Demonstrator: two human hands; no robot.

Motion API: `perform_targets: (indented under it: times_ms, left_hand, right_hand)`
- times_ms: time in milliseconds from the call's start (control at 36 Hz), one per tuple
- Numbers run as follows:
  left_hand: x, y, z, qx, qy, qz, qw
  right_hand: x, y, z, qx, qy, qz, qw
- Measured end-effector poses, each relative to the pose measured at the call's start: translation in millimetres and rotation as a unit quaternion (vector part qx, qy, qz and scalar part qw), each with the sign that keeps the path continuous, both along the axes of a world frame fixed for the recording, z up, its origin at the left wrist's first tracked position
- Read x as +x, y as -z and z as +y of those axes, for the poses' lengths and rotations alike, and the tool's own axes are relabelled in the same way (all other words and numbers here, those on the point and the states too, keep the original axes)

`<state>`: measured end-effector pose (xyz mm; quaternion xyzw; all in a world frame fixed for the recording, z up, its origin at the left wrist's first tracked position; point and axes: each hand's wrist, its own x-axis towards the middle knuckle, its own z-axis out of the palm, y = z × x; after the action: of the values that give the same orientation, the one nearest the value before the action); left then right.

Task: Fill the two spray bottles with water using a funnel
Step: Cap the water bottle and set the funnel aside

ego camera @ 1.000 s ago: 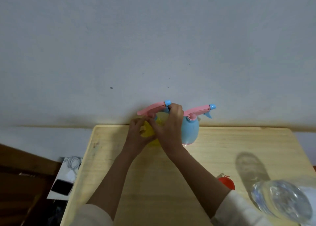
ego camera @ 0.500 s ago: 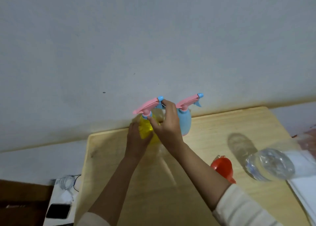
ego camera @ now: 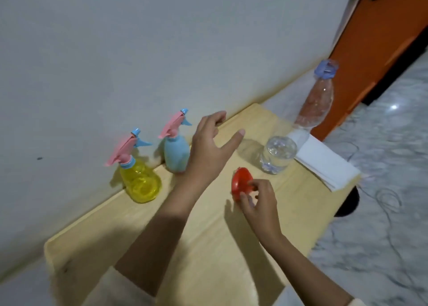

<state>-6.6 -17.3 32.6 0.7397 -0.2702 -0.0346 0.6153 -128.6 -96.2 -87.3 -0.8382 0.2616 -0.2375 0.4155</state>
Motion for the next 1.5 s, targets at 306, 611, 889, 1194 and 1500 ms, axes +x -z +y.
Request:
perform_targets:
  times_ms: [306, 611, 889, 1194, 1500]
  left_hand:
    - [6.4, 4.8, -110.1, 0.082, 0.16, -0.026, 0.983]
    - [-5.4, 14.2, -130.4, 0.015, 0.137, 0.001, 0.99]
    - [-15.2, 8.2, -130.6, 0.004, 0.126, 0.055, 0.991]
    - [-18.0, -1.1, -131.3, 0.014, 0.124, 0.095, 0.988]
    - [-16.2, -0.1, -130.2, 0.027, 0.122, 0.098, 0.987]
  right_hand:
    - [5.1, 55.4, 1.0, 0.053, 0.07, 0.133, 0.987]
    - [-20.5, 49.2, -22.2, 0.116, 0.084, 0.065, 0.988]
    - [-7.2, -83.4, -113.5, 0.037, 0.17, -0.22, 0.96]
    - [31.8, -200.9, -165.6, -0.097, 0.03, -0.204, 0.974]
    - [37.8, -213.3, -172.3, -0.152, -0.072, -0.1, 0.981]
